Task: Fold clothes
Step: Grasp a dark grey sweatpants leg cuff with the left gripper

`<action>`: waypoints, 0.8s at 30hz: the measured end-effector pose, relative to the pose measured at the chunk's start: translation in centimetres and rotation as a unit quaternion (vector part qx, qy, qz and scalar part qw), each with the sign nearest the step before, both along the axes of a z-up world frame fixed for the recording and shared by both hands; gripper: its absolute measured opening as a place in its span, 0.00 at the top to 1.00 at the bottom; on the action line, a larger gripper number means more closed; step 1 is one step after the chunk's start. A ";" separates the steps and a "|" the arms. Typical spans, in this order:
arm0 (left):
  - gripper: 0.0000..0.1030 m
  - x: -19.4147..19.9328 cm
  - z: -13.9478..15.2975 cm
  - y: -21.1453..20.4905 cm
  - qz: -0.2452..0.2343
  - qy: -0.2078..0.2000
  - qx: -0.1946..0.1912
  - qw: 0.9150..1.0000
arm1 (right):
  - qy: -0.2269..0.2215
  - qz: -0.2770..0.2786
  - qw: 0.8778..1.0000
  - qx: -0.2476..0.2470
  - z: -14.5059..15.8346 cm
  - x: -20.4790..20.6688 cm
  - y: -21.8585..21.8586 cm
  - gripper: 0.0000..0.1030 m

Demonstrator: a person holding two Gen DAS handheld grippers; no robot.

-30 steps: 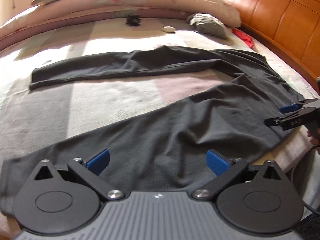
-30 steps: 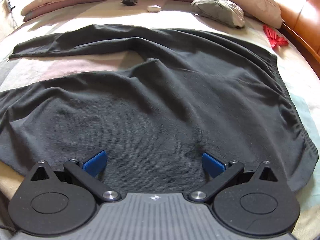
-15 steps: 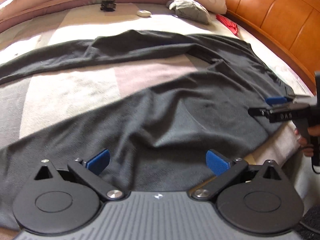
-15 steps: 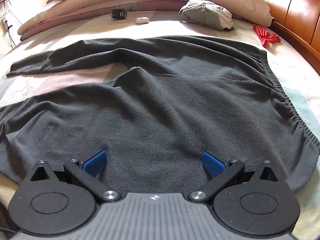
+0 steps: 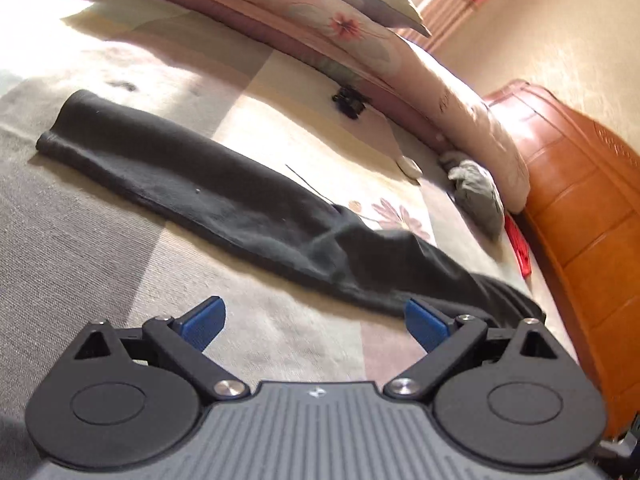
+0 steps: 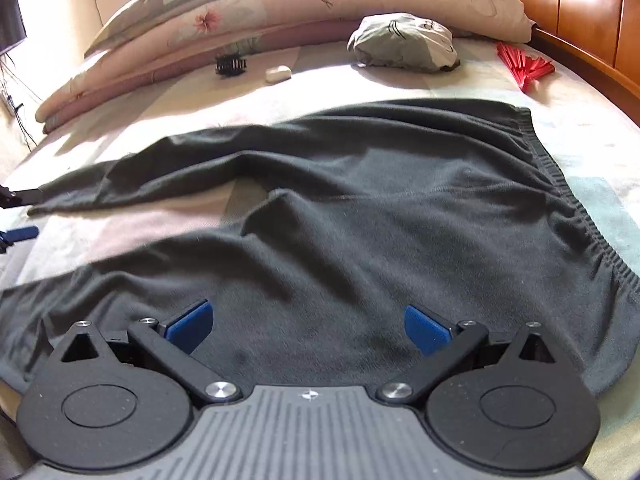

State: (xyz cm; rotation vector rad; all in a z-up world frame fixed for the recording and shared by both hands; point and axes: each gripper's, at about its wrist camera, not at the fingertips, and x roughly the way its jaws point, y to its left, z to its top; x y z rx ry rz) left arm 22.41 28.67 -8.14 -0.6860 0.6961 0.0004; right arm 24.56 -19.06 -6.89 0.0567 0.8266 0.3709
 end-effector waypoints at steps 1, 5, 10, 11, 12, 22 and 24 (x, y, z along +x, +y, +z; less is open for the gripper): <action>0.07 0.2 -0.6 1.2 0.016 -0.003 -0.024 1.000 | -0.006 0.003 1.000 0.001 0.4 0.2 0.3 0.00; 0.12 0.9 -2.3 4.6 0.068 -0.013 -0.080 0.994 | -0.034 0.014 0.999 -0.005 1.7 1.6 2.5 0.00; 0.31 1.7 -4.1 7.9 0.124 -0.025 -0.122 0.984 | -0.060 0.041 0.997 -0.008 3.0 3.8 5.7 0.00; 0.35 1.9 -4.4 8.5 0.136 -0.027 -0.130 0.982 | -0.065 0.047 0.997 -0.009 3.3 4.2 6.4 0.00; 0.40 2.1 -4.8 9.2 0.147 -0.029 -0.139 0.979 | -0.071 0.054 0.996 -0.011 3.6 4.6 7.1 0.00; 0.84 1.8 -4.3 9.4 0.178 -0.057 -0.097 0.978 | -0.100 0.145 0.984 0.002 6.1 8.0 14.2 0.00; 0.92 1.7 -4.2 9.4 0.183 -0.062 -0.088 0.977 | -0.096 0.164 0.982 0.008 6.3 8.9 16.0 0.00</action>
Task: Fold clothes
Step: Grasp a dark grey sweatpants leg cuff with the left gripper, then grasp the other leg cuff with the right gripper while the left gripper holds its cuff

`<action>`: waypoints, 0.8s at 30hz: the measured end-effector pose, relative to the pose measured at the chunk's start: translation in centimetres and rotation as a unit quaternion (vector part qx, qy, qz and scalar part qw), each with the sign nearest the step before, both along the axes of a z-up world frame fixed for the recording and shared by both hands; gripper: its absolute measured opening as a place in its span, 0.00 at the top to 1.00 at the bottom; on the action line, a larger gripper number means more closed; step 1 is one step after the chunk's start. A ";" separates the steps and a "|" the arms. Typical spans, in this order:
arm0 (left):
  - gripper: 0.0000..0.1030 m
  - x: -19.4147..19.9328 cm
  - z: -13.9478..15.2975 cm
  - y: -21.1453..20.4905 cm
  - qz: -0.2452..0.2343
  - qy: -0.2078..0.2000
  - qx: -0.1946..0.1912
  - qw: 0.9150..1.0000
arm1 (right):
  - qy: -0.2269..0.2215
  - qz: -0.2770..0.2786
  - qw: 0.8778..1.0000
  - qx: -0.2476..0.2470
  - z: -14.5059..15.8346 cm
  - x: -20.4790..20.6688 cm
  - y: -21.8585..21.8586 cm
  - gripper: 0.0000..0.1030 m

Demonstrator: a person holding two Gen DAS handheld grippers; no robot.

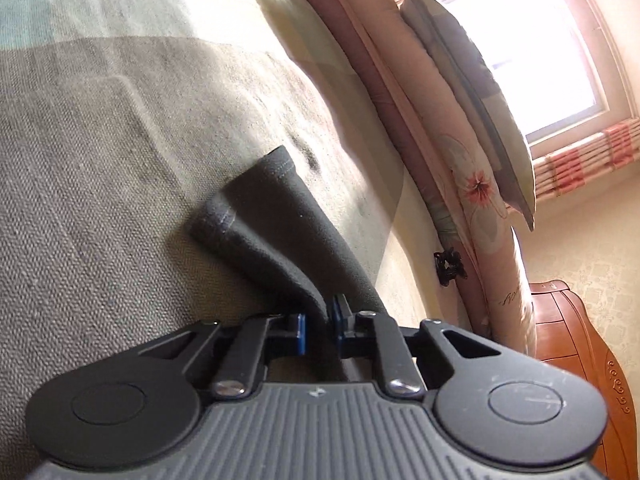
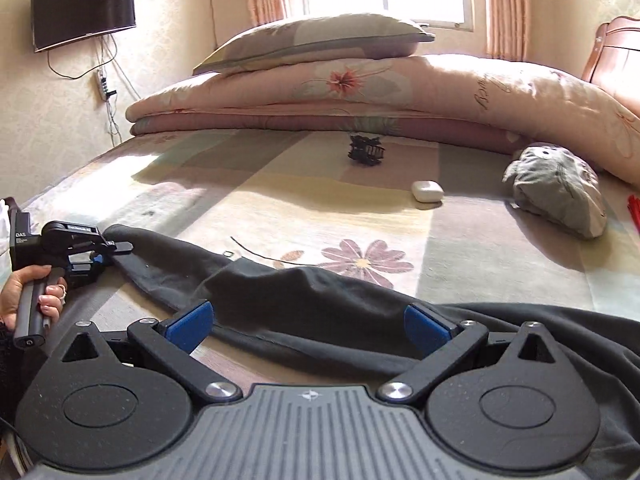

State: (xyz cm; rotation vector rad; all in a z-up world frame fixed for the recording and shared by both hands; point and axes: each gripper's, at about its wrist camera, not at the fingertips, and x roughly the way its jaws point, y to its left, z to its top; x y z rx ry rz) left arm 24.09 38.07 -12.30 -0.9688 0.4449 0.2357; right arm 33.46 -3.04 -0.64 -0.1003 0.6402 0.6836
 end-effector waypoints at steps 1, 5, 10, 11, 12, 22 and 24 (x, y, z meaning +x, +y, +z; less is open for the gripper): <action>0.94 0.0 0.1 0.0 0.003 -0.002 0.005 1.000 | 0.003 0.010 1.000 0.001 0.0 0.4 1.0 0.00; 0.97 -0.2 0.3 0.0 0.016 -0.008 0.024 1.000 | 0.006 0.062 0.998 -0.021 -0.3 1.6 5.6 0.00; 0.97 -2.4 0.9 0.0 0.049 -0.035 0.014 0.998 | -0.003 0.133 0.989 -0.060 -0.6 2.6 11.6 0.00; 0.97 -2.7 0.8 -0.1 0.057 -0.036 0.014 0.998 | -0.002 0.144 0.987 -0.065 -0.5 3.1 12.7 0.00; 0.97 -2.6 0.4 -0.2 0.063 -0.031 0.012 0.997 | -0.002 0.155 0.985 -0.070 -0.5 3.5 13.7 0.00; 0.97 -5.5 0.9 0.4 0.069 -0.053 0.026 0.996 | 0.019 0.231 0.965 -0.123 -2.4 9.0 24.7 0.26; 0.97 -6.1 1.6 0.6 0.072 -0.065 0.034 0.995 | 0.028 0.235 0.963 -0.132 -3.7 10.1 26.9 0.30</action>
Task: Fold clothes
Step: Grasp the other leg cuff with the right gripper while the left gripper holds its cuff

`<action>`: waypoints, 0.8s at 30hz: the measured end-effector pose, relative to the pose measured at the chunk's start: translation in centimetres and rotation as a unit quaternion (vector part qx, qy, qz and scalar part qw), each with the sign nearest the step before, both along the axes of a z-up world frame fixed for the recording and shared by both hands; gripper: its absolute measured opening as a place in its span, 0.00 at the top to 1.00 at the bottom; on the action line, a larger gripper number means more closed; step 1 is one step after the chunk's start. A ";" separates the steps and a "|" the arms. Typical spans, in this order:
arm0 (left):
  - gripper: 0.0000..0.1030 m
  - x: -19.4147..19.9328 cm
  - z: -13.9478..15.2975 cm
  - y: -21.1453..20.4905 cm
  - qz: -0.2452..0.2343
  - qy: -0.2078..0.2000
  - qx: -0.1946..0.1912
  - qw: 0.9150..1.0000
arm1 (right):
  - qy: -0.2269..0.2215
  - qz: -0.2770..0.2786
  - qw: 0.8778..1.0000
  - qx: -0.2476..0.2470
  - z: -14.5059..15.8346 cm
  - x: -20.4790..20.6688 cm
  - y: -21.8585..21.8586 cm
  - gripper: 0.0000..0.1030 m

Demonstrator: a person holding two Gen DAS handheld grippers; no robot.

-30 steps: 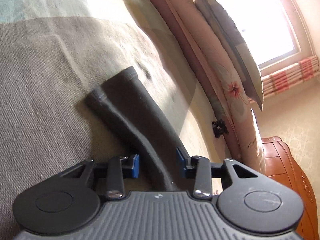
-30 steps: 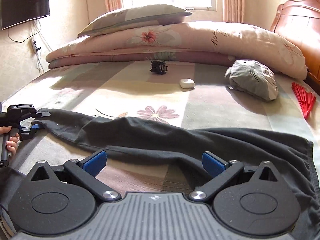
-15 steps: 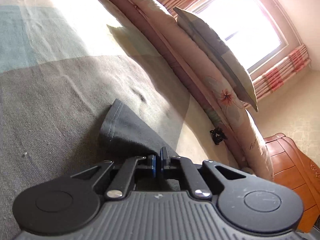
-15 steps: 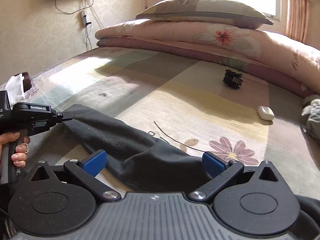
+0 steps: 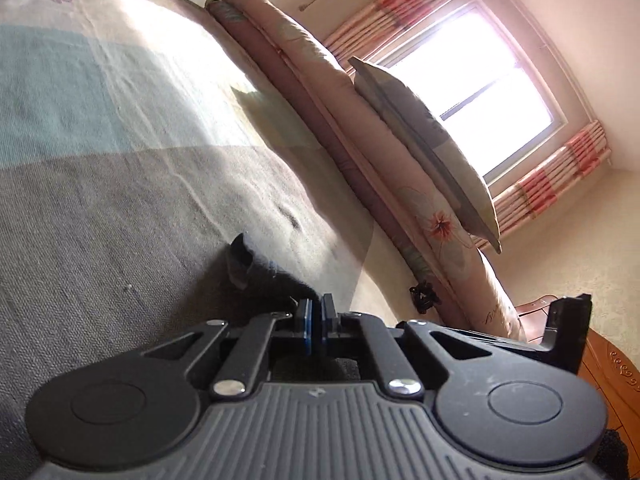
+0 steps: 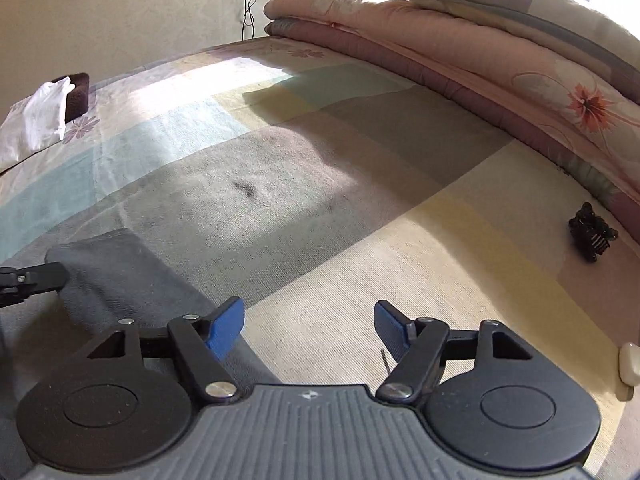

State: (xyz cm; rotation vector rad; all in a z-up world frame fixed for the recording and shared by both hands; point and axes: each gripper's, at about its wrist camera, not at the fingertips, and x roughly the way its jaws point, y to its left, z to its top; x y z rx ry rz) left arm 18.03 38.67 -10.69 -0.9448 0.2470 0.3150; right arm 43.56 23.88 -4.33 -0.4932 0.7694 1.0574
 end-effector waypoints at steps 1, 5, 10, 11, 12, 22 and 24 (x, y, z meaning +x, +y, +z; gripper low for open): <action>0.97 0.0 -0.3 0.3 0.001 0.002 -0.001 1.000 | 0.001 0.007 1.000 -0.002 -0.3 -0.1 0.5 0.31; 0.97 -0.3 -2.8 1.3 -0.007 0.040 -0.030 0.999 | 0.001 0.044 0.999 -0.007 -1.3 -1.3 1.6 0.36; 0.82 0.0 -3.6 1.1 -0.018 0.042 -0.041 0.998 | 0.001 0.090 0.996 -0.013 -2.4 -2.8 3.0 0.36; 0.79 0.1 -3.7 1.0 -0.017 0.042 -0.041 0.998 | 0.001 0.099 0.995 -0.014 -2.6 -3.1 3.3 0.37; 0.79 0.0 -3.8 1.0 -0.015 0.041 -0.041 0.998 | 0.001 0.109 0.994 -0.016 -2.9 -3.5 3.6 0.38; 0.90 -0.2 -3.7 0.4 -0.002 0.050 -0.005 0.999 | -0.021 0.153 0.988 -0.008 -3.3 -7.0 2.9 0.62; 0.95 -0.2 -3.8 0.5 -0.003 0.049 -0.006 0.999 | -0.026 0.152 0.988 -0.011 -3.1 -7.2 2.9 0.89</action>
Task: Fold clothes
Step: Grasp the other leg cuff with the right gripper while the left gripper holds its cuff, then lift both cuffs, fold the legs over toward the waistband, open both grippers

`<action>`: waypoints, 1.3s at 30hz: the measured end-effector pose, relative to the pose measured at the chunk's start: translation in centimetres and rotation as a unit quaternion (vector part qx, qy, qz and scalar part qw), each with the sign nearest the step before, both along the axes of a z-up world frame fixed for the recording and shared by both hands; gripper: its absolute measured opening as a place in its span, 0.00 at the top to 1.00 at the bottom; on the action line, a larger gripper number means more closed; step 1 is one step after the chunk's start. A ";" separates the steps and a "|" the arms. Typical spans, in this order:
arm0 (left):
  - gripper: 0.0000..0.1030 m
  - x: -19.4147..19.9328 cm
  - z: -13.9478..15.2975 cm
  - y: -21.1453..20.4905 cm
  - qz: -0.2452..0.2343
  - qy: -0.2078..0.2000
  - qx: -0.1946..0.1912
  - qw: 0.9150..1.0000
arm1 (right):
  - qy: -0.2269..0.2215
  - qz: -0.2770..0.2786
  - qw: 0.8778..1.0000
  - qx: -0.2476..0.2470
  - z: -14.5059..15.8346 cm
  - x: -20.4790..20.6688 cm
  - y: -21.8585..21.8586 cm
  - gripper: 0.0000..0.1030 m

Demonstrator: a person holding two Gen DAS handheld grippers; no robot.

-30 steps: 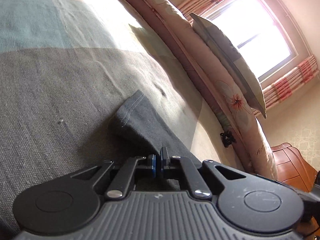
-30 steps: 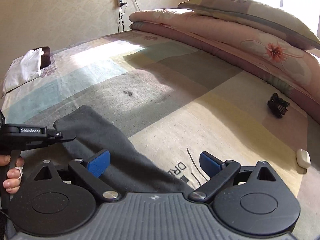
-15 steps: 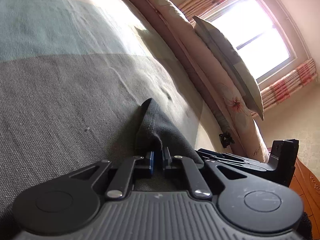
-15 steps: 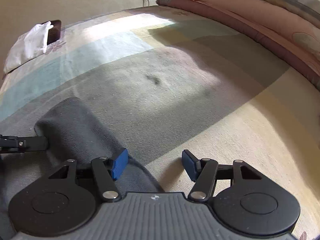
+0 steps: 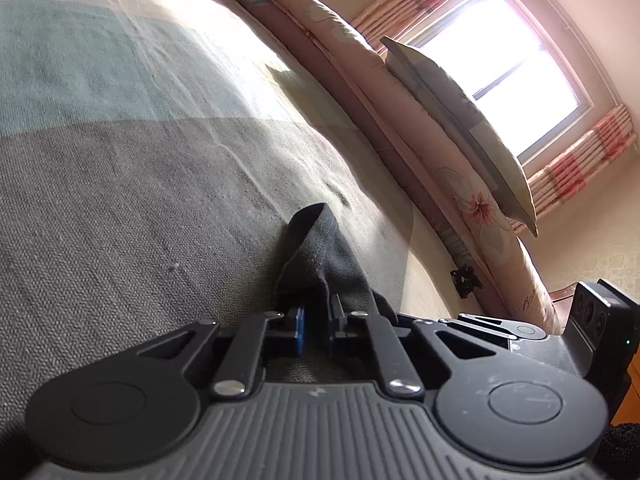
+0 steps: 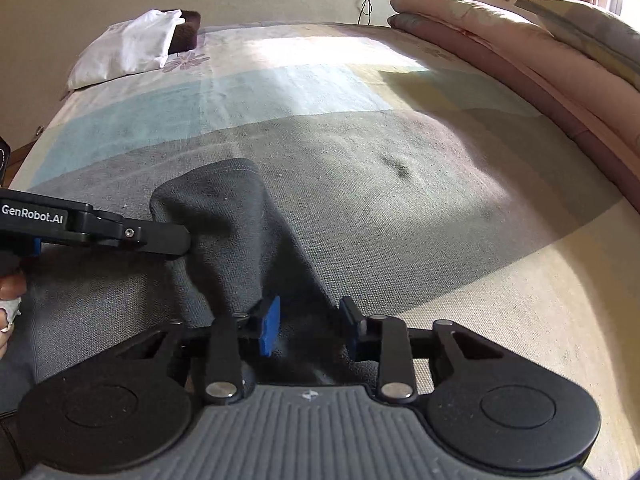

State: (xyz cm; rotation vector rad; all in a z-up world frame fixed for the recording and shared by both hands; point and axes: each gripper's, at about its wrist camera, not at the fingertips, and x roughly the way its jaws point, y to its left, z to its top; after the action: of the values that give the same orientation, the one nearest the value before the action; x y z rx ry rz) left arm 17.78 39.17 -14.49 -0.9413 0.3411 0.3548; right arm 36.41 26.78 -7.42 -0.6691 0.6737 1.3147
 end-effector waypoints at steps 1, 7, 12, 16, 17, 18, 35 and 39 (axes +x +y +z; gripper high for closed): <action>0.96 0.0 0.0 0.0 0.000 -0.002 0.001 1.000 | -0.003 -0.006 1.000 -0.001 0.1 0.1 0.1 0.92; 0.99 0.9 3.5 -0.4 -0.017 -0.003 0.036 0.999 | -0.009 -0.055 0.998 0.029 1.7 1.9 -0.4 0.93; 1.00 4.5 8.6 0.3 -0.084 0.028 0.116 0.989 | -0.020 -0.112 0.992 0.055 3.6 5.4 -1.0 0.94; 1.00 9.2 11.3 1.9 -0.109 0.056 0.177 0.977 | -0.031 -0.162 0.984 0.072 4.9 8.8 -1.4 0.94; 1.00 10.5 11.4 2.3 -0.113 0.063 0.183 0.974 | -0.034 -0.173 0.982 0.073 5.0 9.7 -1.4 0.94; 1.00 11.6 11.4 2.7 -0.118 0.070 0.190 0.972 | -0.041 -0.183 0.980 0.072 5.1 10.6 -1.3 0.94; 0.52 20.9 1.7 4.5 -0.169 0.035 -0.024 0.985 | -0.037 -0.243 0.968 0.059 5.8 11.5 -8.1 0.65; 0.52 22.7 0.9 4.7 -0.152 0.022 -0.033 0.988 | -0.029 -0.260 0.963 0.064 6.6 9.1 -13.6 0.63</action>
State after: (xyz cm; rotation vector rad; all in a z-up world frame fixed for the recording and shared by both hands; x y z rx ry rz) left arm 40.51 43.85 -13.58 -0.9313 0.5310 0.0853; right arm 45.47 13.21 -0.85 -0.3857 0.6539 0.8387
